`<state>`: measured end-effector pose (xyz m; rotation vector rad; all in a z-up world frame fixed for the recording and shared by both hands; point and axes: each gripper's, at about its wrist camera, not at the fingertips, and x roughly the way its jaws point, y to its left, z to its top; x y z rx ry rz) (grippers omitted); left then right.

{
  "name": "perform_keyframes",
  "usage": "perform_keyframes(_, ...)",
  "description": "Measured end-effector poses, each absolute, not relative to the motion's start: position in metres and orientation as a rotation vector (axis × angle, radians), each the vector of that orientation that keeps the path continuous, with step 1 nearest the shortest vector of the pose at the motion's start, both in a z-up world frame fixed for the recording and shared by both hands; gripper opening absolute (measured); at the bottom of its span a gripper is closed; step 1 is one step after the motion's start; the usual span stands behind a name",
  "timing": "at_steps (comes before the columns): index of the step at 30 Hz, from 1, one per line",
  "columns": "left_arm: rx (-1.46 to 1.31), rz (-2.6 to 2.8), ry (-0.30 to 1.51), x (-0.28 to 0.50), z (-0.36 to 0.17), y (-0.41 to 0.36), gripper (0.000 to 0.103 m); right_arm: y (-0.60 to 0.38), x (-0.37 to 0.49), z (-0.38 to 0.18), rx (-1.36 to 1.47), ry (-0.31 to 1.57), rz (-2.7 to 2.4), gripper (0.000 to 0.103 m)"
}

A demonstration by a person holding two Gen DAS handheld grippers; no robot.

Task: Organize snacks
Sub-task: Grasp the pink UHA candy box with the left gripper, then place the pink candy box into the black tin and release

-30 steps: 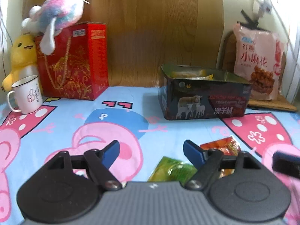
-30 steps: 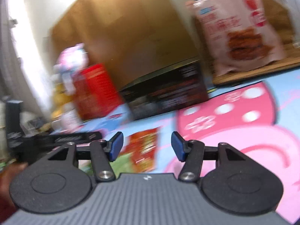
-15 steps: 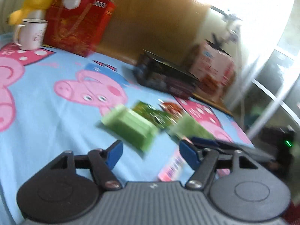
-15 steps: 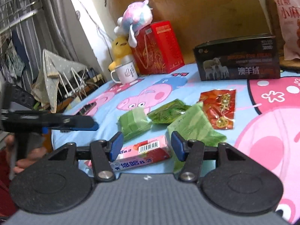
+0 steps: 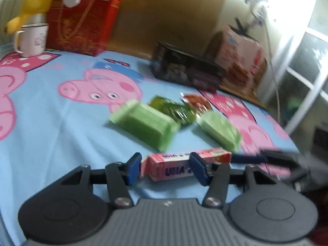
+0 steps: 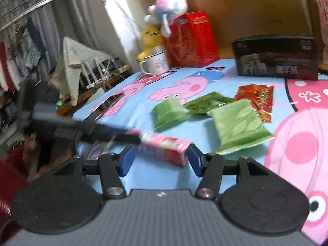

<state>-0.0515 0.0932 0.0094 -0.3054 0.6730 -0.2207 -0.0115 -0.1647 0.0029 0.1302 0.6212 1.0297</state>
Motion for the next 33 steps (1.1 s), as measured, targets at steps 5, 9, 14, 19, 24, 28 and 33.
perform_keyframes(5, -0.339, -0.225, 0.647, -0.052, 0.015, 0.104, 0.057, -0.159, -0.015, 0.004, 0.040, 0.613, 0.964, 0.059)
perform_keyframes(9, -0.349, -0.227, 0.667, -0.052, 0.012, 0.108, 0.057, -0.152, -0.010, 0.001, 0.025, 0.623, 0.937, 0.059)
perform_keyframes(14, -0.360, -0.240, 0.698, -0.047, 0.004, 0.104, 0.052, -0.137, -0.005, -0.001, -0.041, 0.616, 0.915, 0.059)
perform_keyframes(19, -0.354, -0.227, 0.695, -0.042, 0.006, 0.098, 0.045, -0.131, -0.003, -0.002, -0.072, 0.595, 0.877, 0.041)
perform_keyframes(24, -0.359, -0.258, 0.647, -0.034, 0.026, 0.102, 0.046, -0.142, -0.002, 0.011, -0.019, 0.576, 0.869, 0.038)
perform_keyframes(28, -0.295, -0.270, 0.579, -0.008, 0.050, 0.093, 0.045, -0.149, 0.009, 0.027, 0.027, 0.500, 0.838, 0.038)
perform_keyframes(33, -0.259, -0.286, 0.549, 0.052, 0.069, 0.076, 0.046, -0.154, 0.046, 0.037, 0.066, 0.455, 0.761, 0.038)
